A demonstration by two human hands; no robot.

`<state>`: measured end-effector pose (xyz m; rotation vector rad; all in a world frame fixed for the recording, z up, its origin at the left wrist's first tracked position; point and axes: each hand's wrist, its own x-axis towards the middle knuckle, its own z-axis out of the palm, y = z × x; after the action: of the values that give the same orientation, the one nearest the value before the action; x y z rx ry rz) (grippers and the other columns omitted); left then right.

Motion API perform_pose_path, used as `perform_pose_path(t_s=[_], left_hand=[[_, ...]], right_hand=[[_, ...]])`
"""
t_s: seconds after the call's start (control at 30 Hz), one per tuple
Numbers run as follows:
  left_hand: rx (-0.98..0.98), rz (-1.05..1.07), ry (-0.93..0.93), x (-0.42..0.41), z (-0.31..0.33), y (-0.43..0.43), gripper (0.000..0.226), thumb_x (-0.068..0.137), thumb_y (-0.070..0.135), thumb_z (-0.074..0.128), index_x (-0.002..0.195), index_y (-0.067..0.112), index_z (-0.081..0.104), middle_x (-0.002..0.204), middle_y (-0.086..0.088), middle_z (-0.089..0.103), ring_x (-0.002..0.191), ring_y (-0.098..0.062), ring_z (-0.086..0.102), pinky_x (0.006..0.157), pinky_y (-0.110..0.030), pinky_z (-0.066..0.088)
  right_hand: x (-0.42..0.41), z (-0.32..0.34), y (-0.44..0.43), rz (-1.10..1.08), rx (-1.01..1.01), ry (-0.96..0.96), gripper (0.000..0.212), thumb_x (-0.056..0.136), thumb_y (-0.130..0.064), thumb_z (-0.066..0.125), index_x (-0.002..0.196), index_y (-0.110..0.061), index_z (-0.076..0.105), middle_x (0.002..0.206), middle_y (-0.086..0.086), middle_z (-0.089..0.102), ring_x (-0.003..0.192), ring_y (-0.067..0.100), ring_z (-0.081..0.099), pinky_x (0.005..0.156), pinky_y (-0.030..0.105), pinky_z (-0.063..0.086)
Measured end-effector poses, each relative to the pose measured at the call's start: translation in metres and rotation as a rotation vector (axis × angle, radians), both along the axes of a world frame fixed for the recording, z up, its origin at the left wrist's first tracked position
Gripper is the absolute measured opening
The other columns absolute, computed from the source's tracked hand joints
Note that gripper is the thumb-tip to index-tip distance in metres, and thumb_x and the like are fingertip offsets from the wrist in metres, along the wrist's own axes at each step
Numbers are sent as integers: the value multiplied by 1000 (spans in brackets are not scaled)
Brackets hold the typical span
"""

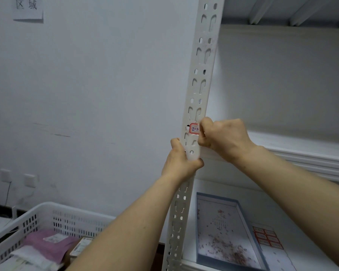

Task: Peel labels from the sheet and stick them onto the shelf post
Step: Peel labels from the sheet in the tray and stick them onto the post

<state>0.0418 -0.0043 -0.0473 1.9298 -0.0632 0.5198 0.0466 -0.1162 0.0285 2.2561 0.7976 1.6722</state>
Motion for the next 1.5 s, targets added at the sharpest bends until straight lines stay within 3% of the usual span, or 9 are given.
perform_pose_path(t_s=[0.17, 0.27, 0.37, 0.47, 0.6, 0.73, 0.83, 1.13, 1.5], left_hand=[[4, 2, -12, -2, 0, -1, 54, 70, 23, 66, 109, 18, 29, 95, -1, 57, 86, -27, 61, 73, -48, 57], [17, 6, 1, -3, 1, -1, 53, 73, 21, 66, 110, 18, 29, 97, -1, 55, 87, -25, 60, 74, -46, 57], [12, 28, 42, -5, 3, -3, 57, 73, 27, 70, 112, 15, 30, 107, -6, 55, 93, -27, 60, 79, -44, 55], [98, 156, 95, -16, -7, -8, 82, 75, 41, 72, 135, 9, 27, 132, -10, 37, 122, -28, 42, 102, -41, 41], [204, 388, -344, -39, -12, -10, 72, 80, 34, 71, 137, 9, 35, 128, -7, 37, 119, -23, 37, 104, -34, 35], [126, 246, -509, -45, 20, -17, 23, 87, 23, 66, 107, 15, 61, 98, 0, 59, 79, -8, 53, 79, -29, 50], [171, 258, -503, -40, 34, -20, 11, 87, 20, 66, 95, 12, 68, 96, -2, 67, 81, -15, 61, 82, -31, 51], [157, 366, -421, -30, 41, -17, 12, 86, 22, 65, 91, 13, 72, 105, -1, 70, 93, -19, 63, 88, -32, 48], [530, 422, -335, -33, 48, -18, 21, 97, 25, 44, 98, 12, 61, 109, -5, 60, 93, -29, 57, 76, -37, 46]], right_hand=[[5, -6, -16, 35, 40, 92, 37, 36, -12, 86, 55, -7, 55, 32, 4, 44, 22, 22, 36, 58, 7, 8], [-11, -3, -22, 62, 205, 319, 17, 71, -23, 74, 78, -14, 62, 56, 1, 62, 54, 26, 59, 48, 22, 27], [-30, -10, -29, 339, 572, 751, 11, 82, -25, 61, 73, -21, 58, 46, -5, 55, 47, 13, 51, 51, 25, 36], [-45, -20, -39, 561, 996, 1116, 12, 86, -13, 60, 75, -9, 63, 38, 1, 46, 30, 12, 32, 35, 17, 25], [-53, -27, -50, 645, 1268, 1393, 18, 87, -10, 47, 82, -2, 62, 40, 4, 42, 27, 12, 23, 33, 14, 16], [-52, -29, -55, 681, 1387, 1425, 16, 88, -10, 48, 81, -3, 61, 41, 3, 42, 28, 10, 24, 31, 14, 16], [-54, -27, -55, 706, 1403, 1404, 14, 86, -9, 51, 82, -3, 62, 43, 3, 44, 30, 11, 25, 32, 15, 19], [-53, -11, -54, 754, 1368, 1351, 16, 86, -10, 50, 82, -5, 64, 44, 3, 45, 33, 13, 26, 35, 17, 23], [-50, -14, -55, 786, 1400, 1348, 18, 87, -11, 48, 83, -5, 64, 47, 4, 46, 32, 12, 27, 36, 17, 23]])
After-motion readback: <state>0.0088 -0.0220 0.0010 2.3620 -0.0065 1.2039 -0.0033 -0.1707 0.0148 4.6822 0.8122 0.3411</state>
